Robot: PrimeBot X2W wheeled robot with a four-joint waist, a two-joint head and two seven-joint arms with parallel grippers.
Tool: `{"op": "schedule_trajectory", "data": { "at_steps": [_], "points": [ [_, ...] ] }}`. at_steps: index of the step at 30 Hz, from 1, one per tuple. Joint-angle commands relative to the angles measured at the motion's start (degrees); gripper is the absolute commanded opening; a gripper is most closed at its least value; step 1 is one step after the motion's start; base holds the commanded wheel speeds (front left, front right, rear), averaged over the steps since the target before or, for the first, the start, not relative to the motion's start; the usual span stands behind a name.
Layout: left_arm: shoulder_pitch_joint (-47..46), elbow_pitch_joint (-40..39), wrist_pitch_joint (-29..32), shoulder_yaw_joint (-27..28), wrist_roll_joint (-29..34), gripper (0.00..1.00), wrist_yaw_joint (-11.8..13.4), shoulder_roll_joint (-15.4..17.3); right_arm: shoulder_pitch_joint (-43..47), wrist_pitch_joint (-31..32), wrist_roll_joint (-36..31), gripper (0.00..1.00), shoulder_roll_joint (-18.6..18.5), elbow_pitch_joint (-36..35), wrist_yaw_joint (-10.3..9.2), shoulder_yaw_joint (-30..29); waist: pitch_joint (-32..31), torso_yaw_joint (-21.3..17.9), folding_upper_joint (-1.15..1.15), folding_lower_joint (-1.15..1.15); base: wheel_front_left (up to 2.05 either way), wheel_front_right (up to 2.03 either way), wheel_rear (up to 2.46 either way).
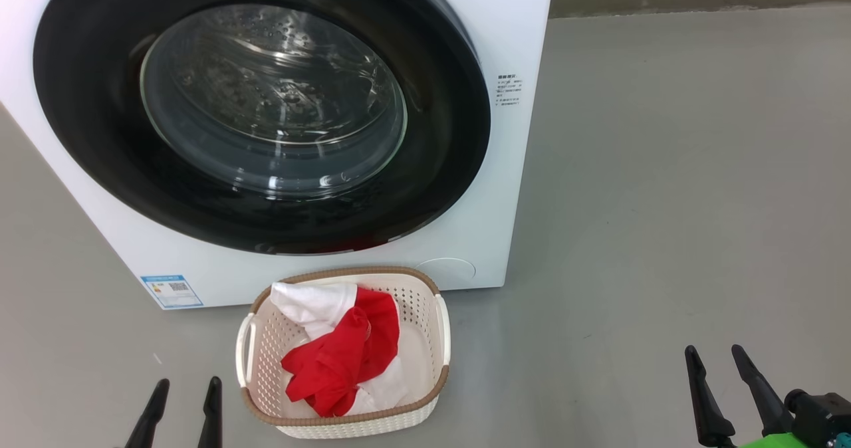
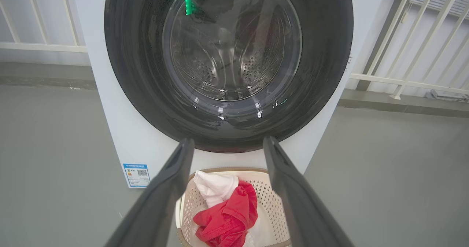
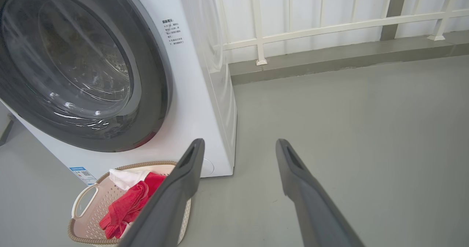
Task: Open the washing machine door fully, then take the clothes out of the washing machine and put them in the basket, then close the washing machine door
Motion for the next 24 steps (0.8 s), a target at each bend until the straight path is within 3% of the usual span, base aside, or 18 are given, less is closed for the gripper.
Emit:
{"op": "schedule_trajectory", "data": {
  "at_steps": [1, 7, 8, 15, 21, 24],
  "points": [
    [-0.77, -1.66, -0.46, 1.74, 0.73, 1.0, -0.32, 0.77, -1.07, -0.37, 0.31, 1.0, -0.91, -1.52, -0.06, 1.45, 0.04, -0.02, 0.0, 0.0, 0.0, 0.0, 0.0],
    [-0.85, -1.55, -0.46, 1.45, 0.77, 1.0, -0.32, 0.86, -1.06, -0.37, 0.34, 1.0, -0.83, -1.77, -0.06, 1.49, -0.05, 0.06, 0.0, 0.0, 0.0, 0.0, 0.0],
    [0.0, -0.02, 0.0, -0.25, 0.15, 0.0, 0.0, 0.02, -0.02, 0.0, 0.0, 0.0, 0.06, -0.22, 0.0, 0.09, -0.05, 0.06, 0.0, 0.0, 0.0, 0.0, 0.0],
    [0.15, 4.04, 0.46, -0.9, -0.04, 0.0, 0.08, -1.85, 0.05, 0.12, 0.12, 0.0, 1.86, 3.95, 0.0, 0.39, -0.06, 0.07, 0.0, 0.0, 0.0, 0.0, 0.0],
    [-0.41, 4.03, 1.49, -0.67, -3.65, 0.0, 0.06, -1.93, -0.5, 1.16, 3.49, 0.0, 1.89, 3.58, 0.0, 0.22, -0.18, 0.15, 0.0, 0.13, 0.0, 0.0, 0.0],
    [-0.66, 4.05, 1.98, -0.58, -5.46, 0.0, 0.05, -1.97, -0.74, 1.67, 5.18, 0.0, 1.91, 3.41, 0.0, 0.17, -0.17, 0.19, 0.0, 0.06, 0.0, 0.0, 0.0]
  ]
}}
